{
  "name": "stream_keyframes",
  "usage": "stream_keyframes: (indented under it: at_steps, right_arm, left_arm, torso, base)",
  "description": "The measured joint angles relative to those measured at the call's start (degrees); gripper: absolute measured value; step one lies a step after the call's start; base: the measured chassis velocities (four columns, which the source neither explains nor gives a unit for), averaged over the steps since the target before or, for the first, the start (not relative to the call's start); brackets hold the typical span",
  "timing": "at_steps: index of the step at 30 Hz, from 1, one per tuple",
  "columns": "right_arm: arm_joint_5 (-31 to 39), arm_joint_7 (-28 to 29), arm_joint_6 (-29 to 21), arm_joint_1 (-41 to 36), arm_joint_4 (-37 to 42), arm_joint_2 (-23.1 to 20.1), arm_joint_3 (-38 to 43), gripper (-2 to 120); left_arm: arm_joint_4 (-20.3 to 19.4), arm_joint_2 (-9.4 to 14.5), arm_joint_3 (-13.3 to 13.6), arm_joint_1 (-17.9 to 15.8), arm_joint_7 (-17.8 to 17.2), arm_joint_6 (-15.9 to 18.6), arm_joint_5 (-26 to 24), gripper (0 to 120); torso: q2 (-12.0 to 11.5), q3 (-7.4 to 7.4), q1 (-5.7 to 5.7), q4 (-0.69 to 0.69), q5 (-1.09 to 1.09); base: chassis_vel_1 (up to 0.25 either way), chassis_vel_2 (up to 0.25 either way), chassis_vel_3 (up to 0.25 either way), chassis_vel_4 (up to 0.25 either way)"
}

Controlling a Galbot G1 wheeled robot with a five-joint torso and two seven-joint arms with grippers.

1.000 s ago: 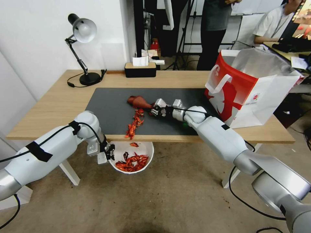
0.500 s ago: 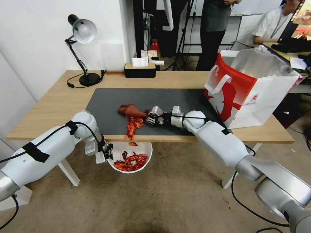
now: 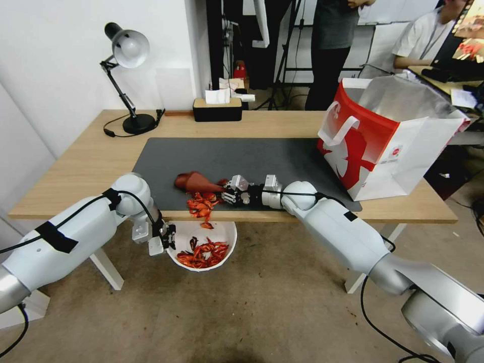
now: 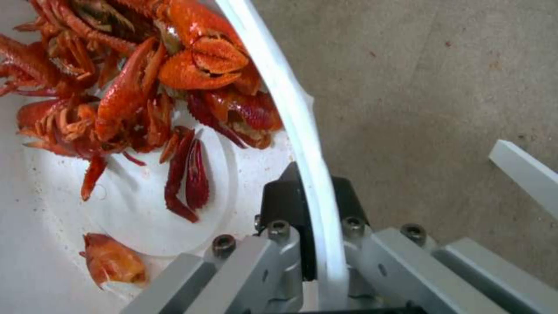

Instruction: Sweep shrimp from table into container with towel, then put container into takeout bag.

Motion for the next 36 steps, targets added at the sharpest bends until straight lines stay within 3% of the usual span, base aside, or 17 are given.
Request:
stream_keyframes:
  at_steps: [36]
  right_arm:
    - [1.16, -0.4, -1.71, -7.56, 14.47, -6.66, -1.82, 7]
  left_arm:
    - [-0.69, 1.4, -0.33, -0.08, 0.19, -0.01, -0.33, 0]
  torso:
    - [0.01, -0.01, -0.01, 0.0, -0.04]
  base:
    - [0.0, 0.0, 0.0, 0.0]
